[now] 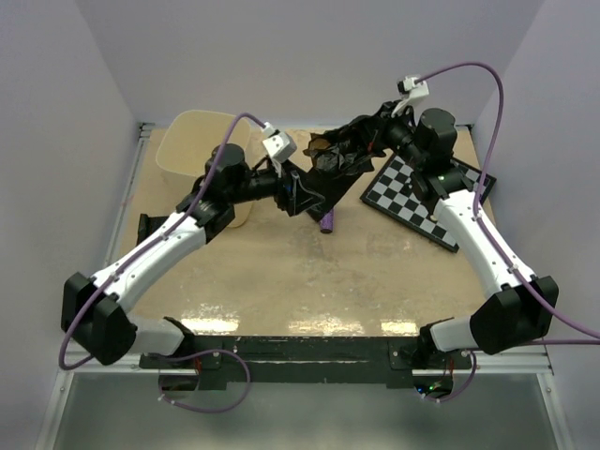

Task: Put the trash bags into the trash bin

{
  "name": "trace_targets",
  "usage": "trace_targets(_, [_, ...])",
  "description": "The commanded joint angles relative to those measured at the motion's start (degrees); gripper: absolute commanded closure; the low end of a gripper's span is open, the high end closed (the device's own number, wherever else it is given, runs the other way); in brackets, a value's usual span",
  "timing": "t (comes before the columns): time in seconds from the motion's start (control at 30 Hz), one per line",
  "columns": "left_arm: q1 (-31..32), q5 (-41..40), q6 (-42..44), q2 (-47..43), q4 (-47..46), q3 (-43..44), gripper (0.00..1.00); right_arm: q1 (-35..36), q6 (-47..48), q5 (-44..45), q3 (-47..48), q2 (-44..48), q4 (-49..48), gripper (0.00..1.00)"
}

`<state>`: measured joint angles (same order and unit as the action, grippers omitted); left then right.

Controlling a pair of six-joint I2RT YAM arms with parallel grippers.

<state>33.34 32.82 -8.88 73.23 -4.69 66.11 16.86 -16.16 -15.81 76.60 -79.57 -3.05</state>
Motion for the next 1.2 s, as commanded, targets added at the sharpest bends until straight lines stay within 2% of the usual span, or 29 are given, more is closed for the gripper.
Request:
trace_targets(0.0, [-0.47,12.61,-8.59,4.54,-3.31,2.44,0.27,0.01,-1.94,2.28,-0.66,2.14,-3.72,1.00])
trace_targets(0.13, [-0.56,14.91,-12.29,7.45,-7.34,3.24,0.26,0.10,-1.94,2.89,-2.77,3.19,-6.44,1.00])
trace_targets(0.23, [-0.73,9.39,-13.70,7.71,-7.88,4.20,0.18,0.01,-2.03,2.63,-3.73,3.37,-6.88,1.00])
trace_targets(0.4, [-1.88,5.34,-17.83,10.52,-10.25,7.10,0.19,0.01,-1.77,1.93,-5.14,4.33,-6.88,1.00])
trace_targets(0.47, [-1.97,3.93,-18.71,12.19,-10.69,8.33,0.26,0.01,-1.59,1.93,-5.58,4.77,-6.80,1.00])
trace_targets(0.63, [-1.44,4.88,-18.89,15.89,-12.01,9.92,0.55,0.10,-0.98,2.45,-5.76,5.48,-6.53,1.00])
trace_targets(0.7, [-1.52,5.85,-18.10,16.15,-12.54,9.92,0.77,-0.07,-0.80,3.24,-5.58,5.57,-6.44,1.00])
trace_targets(0.73, [-1.53,6.03,-17.58,15.89,-12.63,9.83,0.94,-0.25,-0.80,3.59,-5.50,5.65,-6.44,1.00])
trace_targets(0.77, [-1.87,5.68,-17.22,15.54,-12.54,9.66,1.00,-0.60,-0.80,3.68,-5.58,5.65,-6.36,1.00])
trace_targets(0.93, [-4.33,3.84,-13.89,12.47,-7.98,7.20,1.00,-3.93,0.86,3.77,-6.02,6.18,-4.60,1.00])
trace_targets(1.07, [-7.41,1.81,-7.13,8.43,0.63,3.34,1.00,-8.42,3.93,3.86,-7.51,8.28,-3.72,1.00])
trace_targets(1.17, [-7.94,-2.48,-3.00,6.40,6.68,2.10,1.00,-8.86,7.54,2.99,-8.39,10.22,-2.58,1.00])
